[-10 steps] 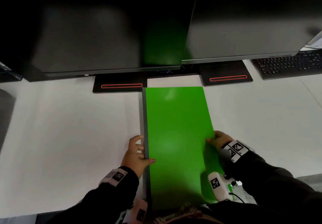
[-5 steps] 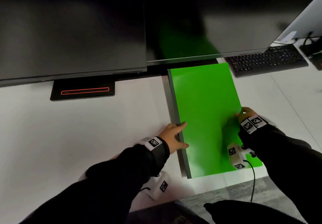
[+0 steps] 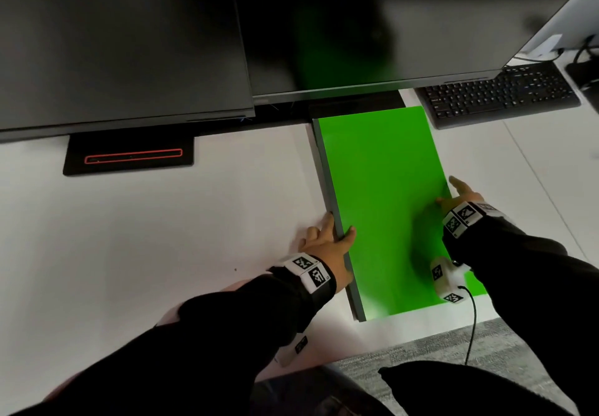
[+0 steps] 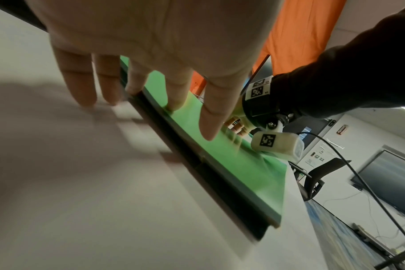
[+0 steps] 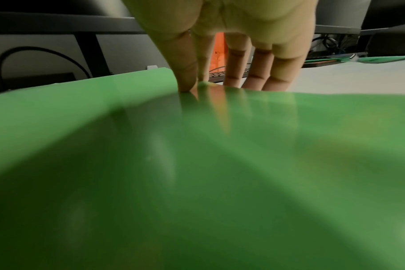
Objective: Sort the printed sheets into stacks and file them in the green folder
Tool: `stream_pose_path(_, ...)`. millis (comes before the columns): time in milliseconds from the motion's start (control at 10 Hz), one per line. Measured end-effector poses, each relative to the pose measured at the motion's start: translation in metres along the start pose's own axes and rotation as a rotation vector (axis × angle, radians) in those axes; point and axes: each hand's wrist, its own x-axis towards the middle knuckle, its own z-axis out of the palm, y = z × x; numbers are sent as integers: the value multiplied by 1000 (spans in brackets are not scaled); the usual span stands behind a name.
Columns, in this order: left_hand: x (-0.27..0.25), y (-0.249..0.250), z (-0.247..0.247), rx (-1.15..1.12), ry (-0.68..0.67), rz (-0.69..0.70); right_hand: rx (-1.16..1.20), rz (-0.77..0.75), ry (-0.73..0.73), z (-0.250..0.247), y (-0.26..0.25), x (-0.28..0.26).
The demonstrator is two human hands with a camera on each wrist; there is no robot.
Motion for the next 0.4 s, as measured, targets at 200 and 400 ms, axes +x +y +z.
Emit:
stream_pose_path(200, -12, -3, -2, -47, 8, 9, -244, 68, 55, 3, -17, -22)
stream_pose_path(400, -56, -44, 3, -298, 83, -102, -330, -340, 184, 34, -27, -78)
